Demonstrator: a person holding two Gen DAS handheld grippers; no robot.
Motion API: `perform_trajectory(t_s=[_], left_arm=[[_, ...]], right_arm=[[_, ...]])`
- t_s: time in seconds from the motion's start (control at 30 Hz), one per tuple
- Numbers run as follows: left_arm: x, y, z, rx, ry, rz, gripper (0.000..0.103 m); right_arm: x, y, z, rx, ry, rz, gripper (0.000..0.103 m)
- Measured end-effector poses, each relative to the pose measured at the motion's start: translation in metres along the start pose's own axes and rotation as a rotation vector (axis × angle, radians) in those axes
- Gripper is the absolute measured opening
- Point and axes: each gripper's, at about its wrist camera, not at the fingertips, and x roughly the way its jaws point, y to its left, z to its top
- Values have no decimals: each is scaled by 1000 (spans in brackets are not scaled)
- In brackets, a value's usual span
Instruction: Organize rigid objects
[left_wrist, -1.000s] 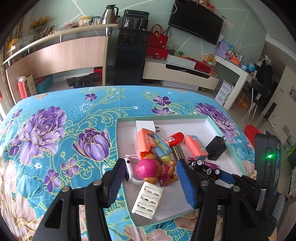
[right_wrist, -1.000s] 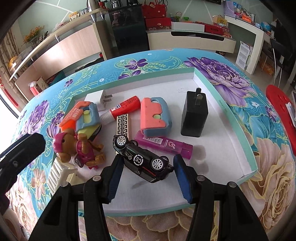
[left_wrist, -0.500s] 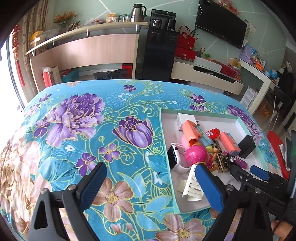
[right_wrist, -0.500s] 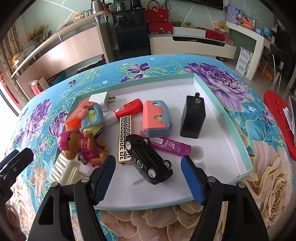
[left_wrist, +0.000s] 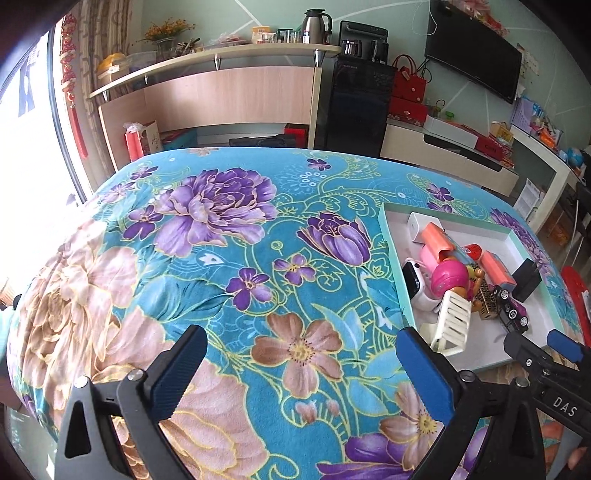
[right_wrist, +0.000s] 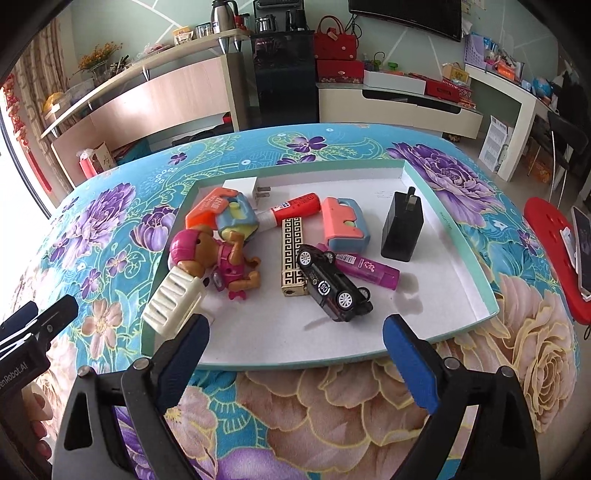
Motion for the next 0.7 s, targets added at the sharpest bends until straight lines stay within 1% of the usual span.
perform_trajectory(t_s=[0.27,0.5,0.7], left_arm=[[-11,4,-18,46,15,12,103],[-15,14,-22,34,11,33,103],[-16,17,-22,28,8,28,103]], right_arm=[[-13,17,-9,-49,-6,-19,95],[-17,16,-13,-46,-4,-21,95],[-17,15,-12,-42,-4,-25,95]])
